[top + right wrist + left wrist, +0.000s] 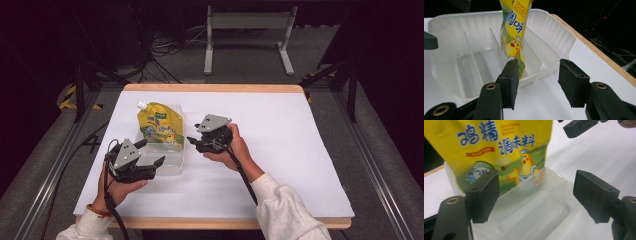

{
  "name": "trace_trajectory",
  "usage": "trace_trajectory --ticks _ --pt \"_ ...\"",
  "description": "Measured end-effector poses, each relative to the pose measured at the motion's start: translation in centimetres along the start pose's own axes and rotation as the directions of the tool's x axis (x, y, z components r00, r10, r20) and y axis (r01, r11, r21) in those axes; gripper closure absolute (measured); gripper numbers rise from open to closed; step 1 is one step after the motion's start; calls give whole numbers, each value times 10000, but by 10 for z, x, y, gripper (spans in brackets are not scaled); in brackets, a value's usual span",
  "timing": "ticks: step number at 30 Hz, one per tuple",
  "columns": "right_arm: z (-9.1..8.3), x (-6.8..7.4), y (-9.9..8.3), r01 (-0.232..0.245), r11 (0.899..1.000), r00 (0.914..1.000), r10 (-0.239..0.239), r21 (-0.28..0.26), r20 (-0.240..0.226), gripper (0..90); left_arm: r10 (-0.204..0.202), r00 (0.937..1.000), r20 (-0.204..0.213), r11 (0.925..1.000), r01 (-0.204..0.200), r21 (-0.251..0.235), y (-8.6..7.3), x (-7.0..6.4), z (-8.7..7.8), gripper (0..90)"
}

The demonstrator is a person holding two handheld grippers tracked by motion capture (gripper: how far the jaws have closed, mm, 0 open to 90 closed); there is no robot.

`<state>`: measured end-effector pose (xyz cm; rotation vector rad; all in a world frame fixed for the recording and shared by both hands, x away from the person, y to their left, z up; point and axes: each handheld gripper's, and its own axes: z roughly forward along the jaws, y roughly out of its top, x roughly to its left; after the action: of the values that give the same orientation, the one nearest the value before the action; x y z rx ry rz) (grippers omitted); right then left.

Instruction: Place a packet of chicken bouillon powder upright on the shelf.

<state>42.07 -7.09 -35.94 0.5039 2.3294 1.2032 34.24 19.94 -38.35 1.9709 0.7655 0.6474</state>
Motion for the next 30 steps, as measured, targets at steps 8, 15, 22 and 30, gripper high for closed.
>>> trace_trajectory --ticks 8,15,22,30 --pt "-10 -3 -9 113 9993 9999 -116 364 76 443 -28 10000 77 9998 26 175 -5 -14 0 163" --pt "-22 -9 -15 -15 9987 10000 10 513 83 385 35 10000 44 9999 -35 118 -5 -25 -1 150" --pt "-35 -14 -21 107 9968 9993 -135 798 345 369 503 9977 446 9983 -516 271 -5 -38 0 134" --pt "-44 -17 -31 313 9911 9979 -383 1293 519 339 893 9904 1055 9958 -911 131 -5 -54 0 126"
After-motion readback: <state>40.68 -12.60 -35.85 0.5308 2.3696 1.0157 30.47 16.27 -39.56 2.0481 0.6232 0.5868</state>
